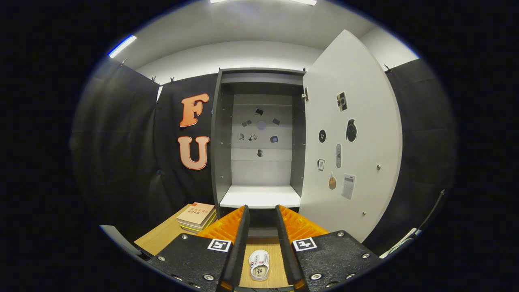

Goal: Open the shoe cabinet door, grab the shoes and put them into the shoe cabinet, then close the shoe cabinet door.

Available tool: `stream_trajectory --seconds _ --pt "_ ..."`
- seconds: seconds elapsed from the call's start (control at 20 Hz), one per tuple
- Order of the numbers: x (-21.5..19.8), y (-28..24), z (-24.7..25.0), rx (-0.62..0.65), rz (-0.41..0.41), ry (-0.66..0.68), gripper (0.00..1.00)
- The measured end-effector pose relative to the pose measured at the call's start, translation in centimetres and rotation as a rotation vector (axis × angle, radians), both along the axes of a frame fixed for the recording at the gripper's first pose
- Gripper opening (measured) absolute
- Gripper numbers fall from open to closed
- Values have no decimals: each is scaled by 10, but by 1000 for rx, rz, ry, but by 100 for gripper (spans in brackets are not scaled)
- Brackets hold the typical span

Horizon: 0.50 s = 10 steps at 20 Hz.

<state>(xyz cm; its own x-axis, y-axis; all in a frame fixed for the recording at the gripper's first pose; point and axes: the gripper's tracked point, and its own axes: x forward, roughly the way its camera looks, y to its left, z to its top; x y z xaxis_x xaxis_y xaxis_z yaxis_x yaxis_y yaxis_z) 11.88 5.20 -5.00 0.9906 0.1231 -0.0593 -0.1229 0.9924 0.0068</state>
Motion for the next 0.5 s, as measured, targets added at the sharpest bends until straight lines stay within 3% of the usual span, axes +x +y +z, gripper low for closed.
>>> stream_trajectory --seconds 0.5 --pt "21 26 -141 -41 51 258 45"
